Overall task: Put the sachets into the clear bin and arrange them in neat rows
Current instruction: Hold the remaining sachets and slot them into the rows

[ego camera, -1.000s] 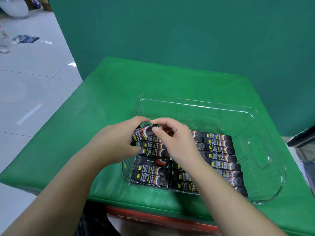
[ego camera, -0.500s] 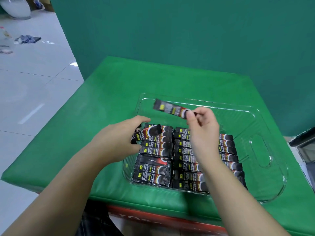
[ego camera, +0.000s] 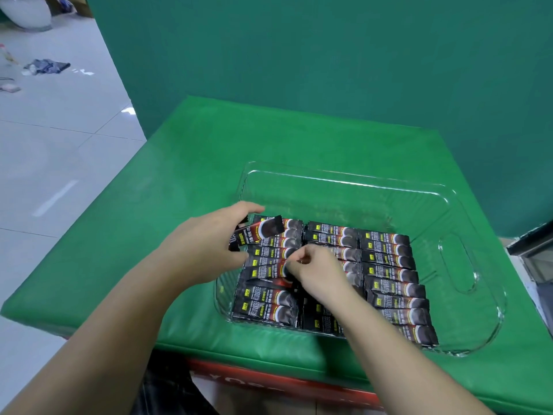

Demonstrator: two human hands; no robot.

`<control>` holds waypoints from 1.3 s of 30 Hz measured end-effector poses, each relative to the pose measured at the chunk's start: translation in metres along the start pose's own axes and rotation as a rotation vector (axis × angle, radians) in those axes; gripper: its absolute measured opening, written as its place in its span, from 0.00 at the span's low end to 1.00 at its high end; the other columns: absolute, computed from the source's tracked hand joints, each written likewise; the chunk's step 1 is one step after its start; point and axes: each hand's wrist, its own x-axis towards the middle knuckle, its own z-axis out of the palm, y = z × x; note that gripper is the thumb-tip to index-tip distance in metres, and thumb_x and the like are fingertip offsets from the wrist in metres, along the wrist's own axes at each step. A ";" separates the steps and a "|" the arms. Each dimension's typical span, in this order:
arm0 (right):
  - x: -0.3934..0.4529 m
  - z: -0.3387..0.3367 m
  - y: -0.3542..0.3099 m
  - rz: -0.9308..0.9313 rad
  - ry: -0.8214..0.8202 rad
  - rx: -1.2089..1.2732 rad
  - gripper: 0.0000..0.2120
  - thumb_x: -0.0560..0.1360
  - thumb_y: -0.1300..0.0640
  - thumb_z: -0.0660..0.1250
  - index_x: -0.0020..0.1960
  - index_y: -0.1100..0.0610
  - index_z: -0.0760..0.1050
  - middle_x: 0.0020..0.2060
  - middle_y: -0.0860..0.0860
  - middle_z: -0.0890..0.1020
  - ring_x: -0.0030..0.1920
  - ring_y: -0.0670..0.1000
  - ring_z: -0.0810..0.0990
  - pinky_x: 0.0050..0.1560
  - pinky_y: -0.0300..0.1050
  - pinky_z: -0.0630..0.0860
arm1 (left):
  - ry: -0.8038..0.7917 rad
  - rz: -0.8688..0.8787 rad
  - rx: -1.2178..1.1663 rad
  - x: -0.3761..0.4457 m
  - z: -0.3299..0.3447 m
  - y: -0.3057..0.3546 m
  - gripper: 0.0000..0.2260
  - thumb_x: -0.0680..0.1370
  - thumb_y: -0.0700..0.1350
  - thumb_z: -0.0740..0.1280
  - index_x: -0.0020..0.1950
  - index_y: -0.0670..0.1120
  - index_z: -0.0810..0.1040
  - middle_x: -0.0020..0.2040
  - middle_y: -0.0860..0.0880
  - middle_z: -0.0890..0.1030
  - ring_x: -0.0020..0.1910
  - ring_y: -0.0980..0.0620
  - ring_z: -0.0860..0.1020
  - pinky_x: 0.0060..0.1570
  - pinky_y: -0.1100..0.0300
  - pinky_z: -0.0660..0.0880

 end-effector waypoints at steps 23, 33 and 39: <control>-0.011 -0.051 -0.001 -0.094 0.145 0.366 0.05 0.73 0.62 0.69 0.42 0.53 0.79 0.40 0.48 0.83 0.41 0.47 0.80 0.48 0.42 0.76 | 0.005 0.041 -0.077 0.004 0.005 -0.004 0.30 0.74 0.43 0.66 0.71 0.64 0.59 0.46 0.59 0.72 0.33 0.55 0.73 0.35 0.57 0.71; -0.018 0.003 0.008 -0.061 -0.100 0.010 0.09 0.73 0.60 0.68 0.38 0.49 0.76 0.38 0.42 0.79 0.34 0.40 0.75 0.31 0.30 0.68 | 0.021 0.045 -0.070 0.005 0.006 -0.005 0.29 0.75 0.44 0.66 0.70 0.65 0.60 0.44 0.60 0.72 0.33 0.55 0.73 0.37 0.56 0.72; -0.024 0.012 0.009 -0.294 0.016 -0.374 0.04 0.73 0.53 0.69 0.46 0.51 0.76 0.44 0.49 0.78 0.48 0.49 0.71 0.47 0.43 0.69 | 0.036 0.051 -0.085 0.005 0.007 -0.006 0.29 0.74 0.43 0.66 0.69 0.65 0.61 0.45 0.60 0.72 0.32 0.55 0.72 0.38 0.55 0.73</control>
